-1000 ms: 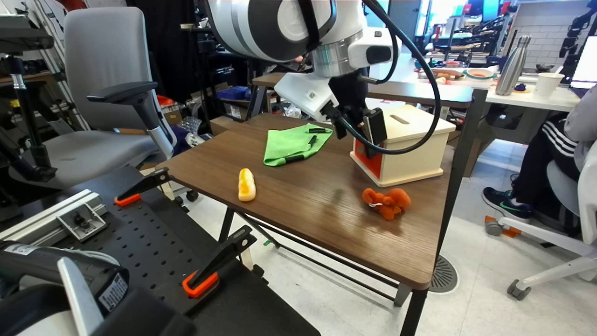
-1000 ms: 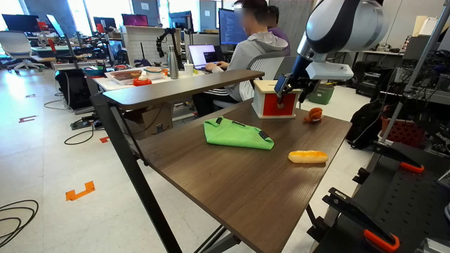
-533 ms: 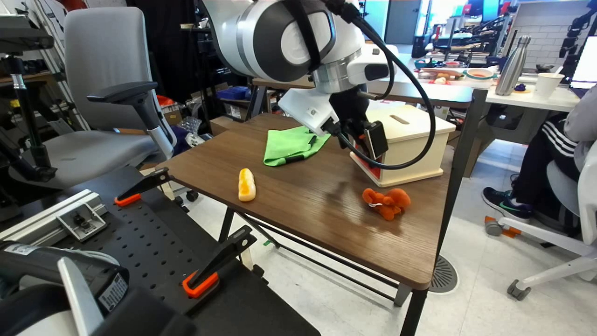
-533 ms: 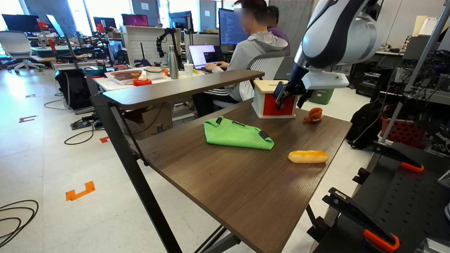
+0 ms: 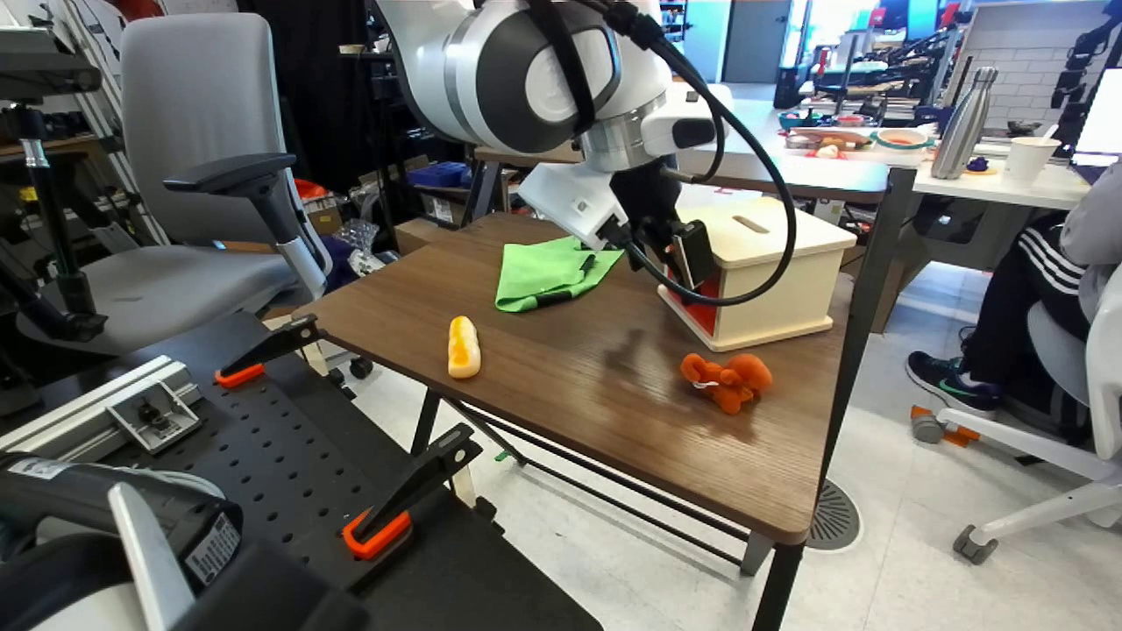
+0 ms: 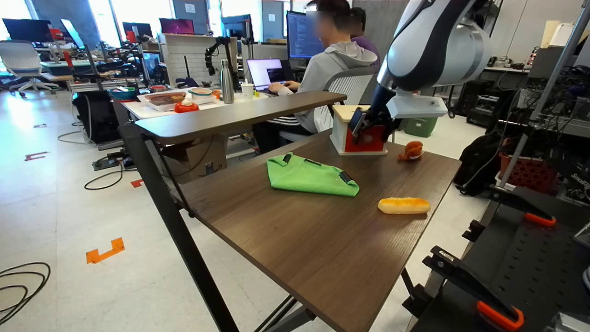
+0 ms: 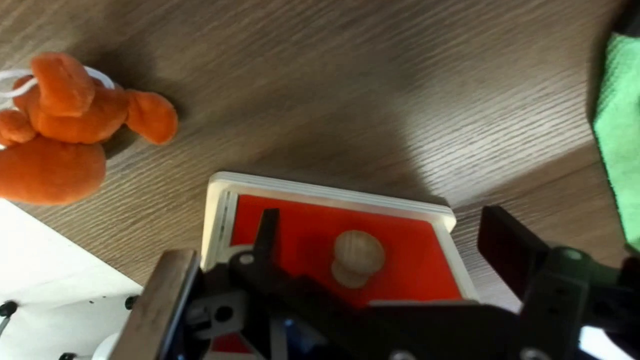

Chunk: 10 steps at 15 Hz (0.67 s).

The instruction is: Open the orange drawer

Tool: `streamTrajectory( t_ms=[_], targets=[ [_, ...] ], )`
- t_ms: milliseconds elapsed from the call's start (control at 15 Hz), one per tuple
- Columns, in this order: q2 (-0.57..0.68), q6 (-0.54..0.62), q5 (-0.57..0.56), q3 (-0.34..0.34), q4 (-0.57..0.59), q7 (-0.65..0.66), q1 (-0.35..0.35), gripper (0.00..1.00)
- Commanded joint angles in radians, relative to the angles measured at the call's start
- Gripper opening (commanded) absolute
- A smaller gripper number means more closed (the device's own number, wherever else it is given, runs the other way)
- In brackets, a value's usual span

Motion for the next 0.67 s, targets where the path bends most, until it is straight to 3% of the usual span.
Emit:
streamTrajectory(
  t_ms=[0, 600],
  targets=[
    [0.006, 0.012, 0.029, 0.031, 0.027, 0.007, -0.021, 1.0],
    [0.022, 0.012, 0.035, 0.0, 0.052, 0.061, -0.005, 1.0]
  ],
)
